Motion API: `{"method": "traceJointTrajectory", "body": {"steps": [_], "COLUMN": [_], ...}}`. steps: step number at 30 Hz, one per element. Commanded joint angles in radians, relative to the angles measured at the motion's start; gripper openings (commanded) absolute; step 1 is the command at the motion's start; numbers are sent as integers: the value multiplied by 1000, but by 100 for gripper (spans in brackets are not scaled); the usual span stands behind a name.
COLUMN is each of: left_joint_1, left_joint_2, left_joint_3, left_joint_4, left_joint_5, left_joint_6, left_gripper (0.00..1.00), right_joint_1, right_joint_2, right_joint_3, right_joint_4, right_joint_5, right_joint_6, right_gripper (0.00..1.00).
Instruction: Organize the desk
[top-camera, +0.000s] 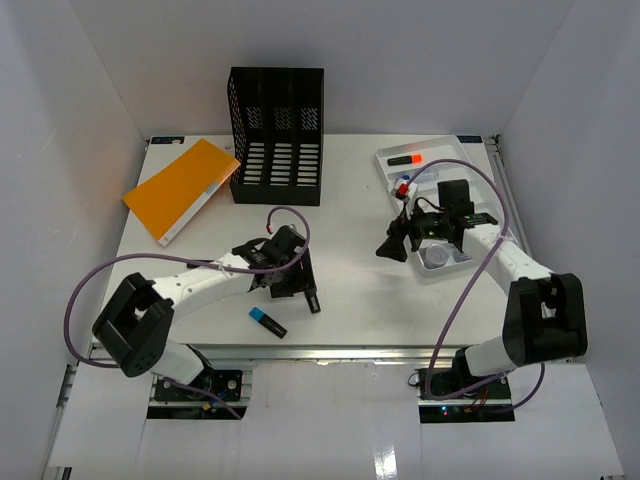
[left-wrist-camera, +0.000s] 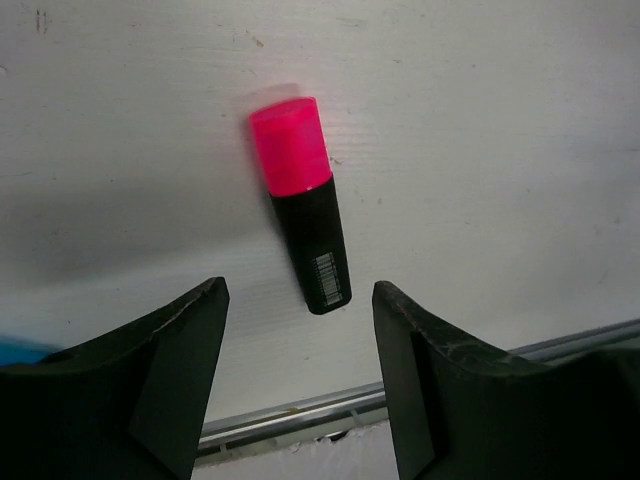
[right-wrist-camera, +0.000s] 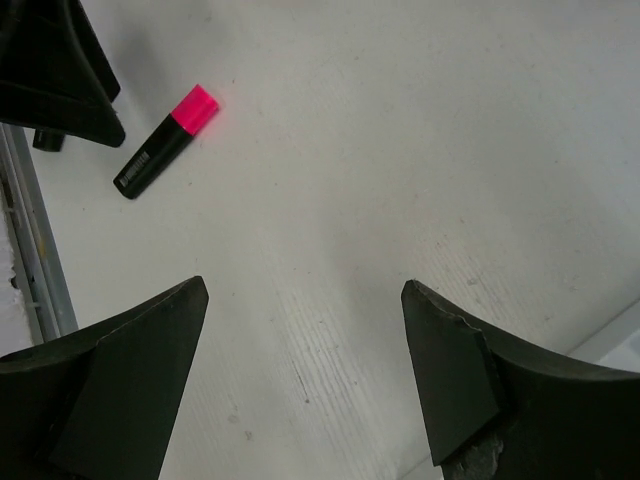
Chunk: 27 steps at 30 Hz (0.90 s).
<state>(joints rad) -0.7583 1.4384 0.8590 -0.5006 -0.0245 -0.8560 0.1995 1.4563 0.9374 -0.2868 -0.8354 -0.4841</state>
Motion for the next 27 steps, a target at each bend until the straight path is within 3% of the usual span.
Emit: {"method": "traceJointTrajectory", "body": {"steps": [1, 13, 17, 22, 27], "left_joint_1": [-50, -159, -180, -191, -197], "left_joint_2": [100, 340, 371, 375, 362], "left_joint_3": [80, 258, 262, 257, 262], "left_joint_4": [-104, -237, -241, -242, -226], "left_joint_5": [-170, -325, -350, -369, -361], "left_joint_6": [-112, -198, -201, -182, -146], "left_gripper": [67, 60, 51, 30, 19], "right_joint_1": [-51, -97, -105, -106, -106], "right_joint_2": [-122, -154, -160, -169, -182], "right_joint_3": [-26, -59, -65, -76, -88], "right_joint_4": [112, 139, 142, 149, 150], "right_joint_5": [-86, -139, -145, -175, -221], "right_joint_6": [61, 76, 76, 73, 51], "right_gripper": [85, 85, 85, 84, 84]}}
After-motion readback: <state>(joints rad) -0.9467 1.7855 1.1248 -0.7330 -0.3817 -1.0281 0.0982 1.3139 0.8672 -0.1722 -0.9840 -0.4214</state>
